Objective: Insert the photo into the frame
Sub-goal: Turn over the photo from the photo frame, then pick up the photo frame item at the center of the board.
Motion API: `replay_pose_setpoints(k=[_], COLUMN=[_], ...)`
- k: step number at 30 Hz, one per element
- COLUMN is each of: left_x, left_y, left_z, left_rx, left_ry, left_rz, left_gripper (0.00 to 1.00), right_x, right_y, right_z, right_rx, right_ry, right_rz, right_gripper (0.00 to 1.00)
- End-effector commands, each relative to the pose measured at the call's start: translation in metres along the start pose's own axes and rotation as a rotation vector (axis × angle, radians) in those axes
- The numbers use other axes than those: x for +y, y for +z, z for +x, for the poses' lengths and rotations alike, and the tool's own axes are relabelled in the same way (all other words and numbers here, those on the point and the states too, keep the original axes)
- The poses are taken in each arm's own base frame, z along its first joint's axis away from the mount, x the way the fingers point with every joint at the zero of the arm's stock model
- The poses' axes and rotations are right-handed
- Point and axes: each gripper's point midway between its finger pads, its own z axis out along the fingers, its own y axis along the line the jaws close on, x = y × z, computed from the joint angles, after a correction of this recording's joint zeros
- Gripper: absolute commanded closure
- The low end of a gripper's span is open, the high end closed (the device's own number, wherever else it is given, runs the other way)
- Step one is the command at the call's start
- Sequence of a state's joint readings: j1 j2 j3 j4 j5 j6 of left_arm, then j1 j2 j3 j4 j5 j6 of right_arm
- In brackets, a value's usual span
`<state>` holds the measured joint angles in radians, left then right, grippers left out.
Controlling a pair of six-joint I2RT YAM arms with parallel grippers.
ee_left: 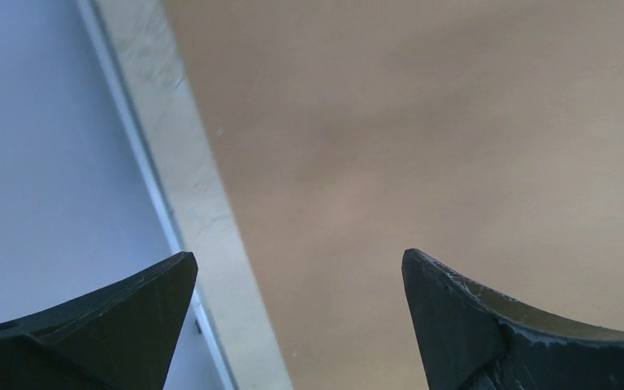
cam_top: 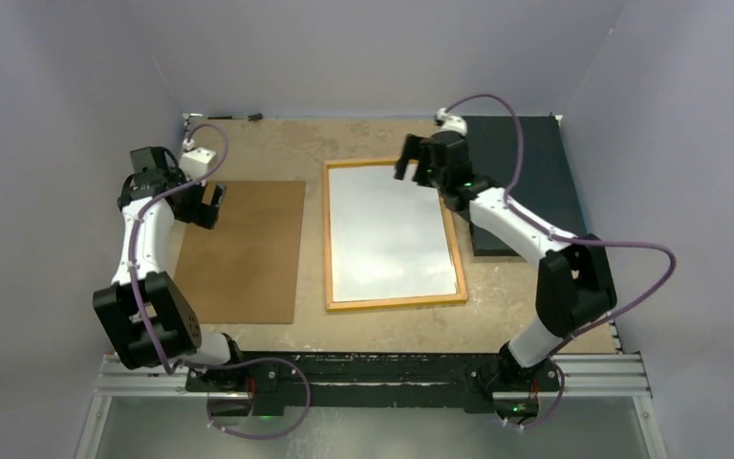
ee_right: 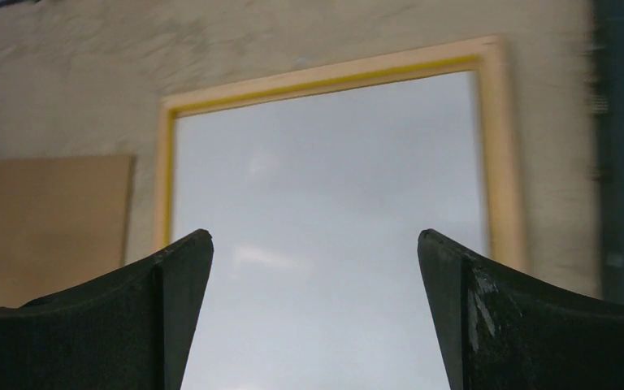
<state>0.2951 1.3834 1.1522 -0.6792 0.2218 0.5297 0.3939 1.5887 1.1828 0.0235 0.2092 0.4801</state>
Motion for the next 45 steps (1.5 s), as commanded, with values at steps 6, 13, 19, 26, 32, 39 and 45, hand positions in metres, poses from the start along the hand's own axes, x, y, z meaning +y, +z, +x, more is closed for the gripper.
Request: replay_pose_setpoints(k=[6,13,19,26,32,39,45], left_x=[0.081,0.117,0.119,0.095,0.059,0.019,-0.009], left_y=[0.022,0.043,0.06,0.083,0.097,0.107,0.109], left_z=[0.066,0.116,0.137,0.159,0.167,0.172,0.164], left_rx=[0.151,0.25,0.285,0.313,0.306,0.32,0.308], left_ry=[-0.084,-0.118,-0.15,-0.17,-0.209,-0.201,-0.194], left_rz=[-0.125,-0.282,-0.316,-0.228,-0.084,0.031,0.132], left_gripper=[0.2,0.48,0.54,0.63,0.66,0.71,0.77], right_x=[0.23,0.277,0.276,0.273,0.28,0.31,0.346], right_y=[-0.022,-0.002,0.011,0.018,0.019,-0.002,-0.033], right_z=[0.1,0.181,0.224,0.251,0.274,0.275,0.234], right_rx=[0.182,0.328,0.42,0.492,0.576,0.676,0.676], right_ry=[-0.06,-0.104,-0.083,-0.053,0.015,0.156,0.305], right_rz=[-0.393,-0.39,-0.376,-0.356,-0.388,-0.525,-0.729], right_gripper=[0.01,0.01,0.01,0.01,0.02,0.02,0.04])
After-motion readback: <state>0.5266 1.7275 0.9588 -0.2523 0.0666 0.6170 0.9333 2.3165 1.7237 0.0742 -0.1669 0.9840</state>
